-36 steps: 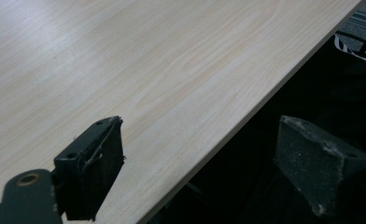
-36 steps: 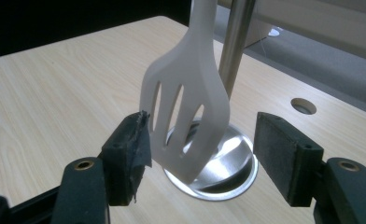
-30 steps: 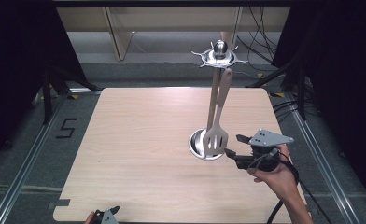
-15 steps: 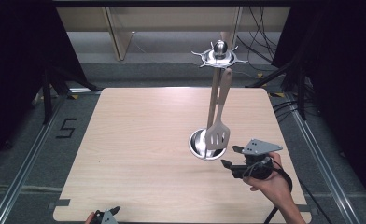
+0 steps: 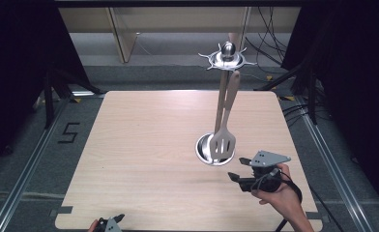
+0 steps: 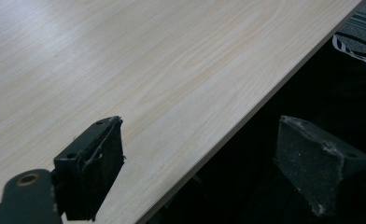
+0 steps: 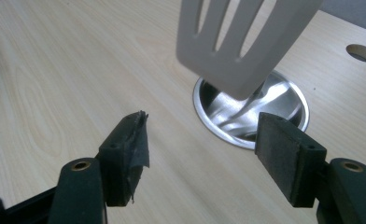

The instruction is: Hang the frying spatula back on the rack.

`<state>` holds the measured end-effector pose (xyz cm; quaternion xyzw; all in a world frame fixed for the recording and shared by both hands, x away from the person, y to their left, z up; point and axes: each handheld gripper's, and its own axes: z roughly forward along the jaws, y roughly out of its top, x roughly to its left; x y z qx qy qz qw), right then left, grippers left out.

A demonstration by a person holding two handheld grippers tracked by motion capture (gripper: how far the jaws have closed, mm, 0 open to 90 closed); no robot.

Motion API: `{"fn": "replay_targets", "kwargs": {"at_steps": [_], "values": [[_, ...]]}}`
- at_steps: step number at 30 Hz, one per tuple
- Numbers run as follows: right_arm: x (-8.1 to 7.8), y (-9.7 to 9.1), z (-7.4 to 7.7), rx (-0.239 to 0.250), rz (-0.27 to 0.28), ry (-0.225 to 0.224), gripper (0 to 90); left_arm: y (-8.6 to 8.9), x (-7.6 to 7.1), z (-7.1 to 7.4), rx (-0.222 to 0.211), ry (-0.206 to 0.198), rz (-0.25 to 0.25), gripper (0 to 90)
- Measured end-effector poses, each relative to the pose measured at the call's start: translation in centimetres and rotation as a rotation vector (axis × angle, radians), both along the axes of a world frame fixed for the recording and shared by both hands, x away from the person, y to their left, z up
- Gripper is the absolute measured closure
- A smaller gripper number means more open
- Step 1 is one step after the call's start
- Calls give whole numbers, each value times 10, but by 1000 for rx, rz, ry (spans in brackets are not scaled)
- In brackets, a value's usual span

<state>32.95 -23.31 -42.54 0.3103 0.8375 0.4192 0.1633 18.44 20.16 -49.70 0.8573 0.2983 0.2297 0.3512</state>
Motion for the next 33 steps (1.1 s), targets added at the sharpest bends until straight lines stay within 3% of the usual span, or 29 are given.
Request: {"fn": "replay_targets", "kwargs": {"at_steps": [3,5,7,8,10,12,13,14,19,24,26,28,29,33], "values": [[-2,1,-2,-1,-3,5,350,0,-1,0,-6,-3,28,148],[-2,1,-4,-4,8,2,347,0,-1,-1,-17,-1,33,148],[-2,0,-6,-5,8,-13,343,2,-1,0,-7,0,30,148],[-4,1,-7,3,-1,2,343,3,0,1,10,-3,18,148],[-3,0,-9,-8,15,-13,343,3,0,0,-9,-9,27,148],[-6,1,-11,-4,25,13,342,4,0,1,-2,-6,28,148],[-7,1,-13,-3,16,3,340,3,-2,1,-10,11,40,148],[-8,1,-13,-5,17,9,340,4,-1,1,9,1,27,148],[-11,1,-20,-10,43,21,335,3,-1,0,9,-7,23,148],[-14,0,-25,-7,28,25,333,2,-1,0,0,-5,31,148],[-15,0,-27,-1,42,41,332,3,0,1,14,-8,10,148],[-17,-1,-29,-10,32,30,331,2,-1,-1,-5,-7,33,148],[-19,-1,-30,-5,28,48,331,2,-1,-1,-4,-8,31,148],[-19,-5,-34,2,28,52,327,2,-1,0,-3,-6,31,148]]}}
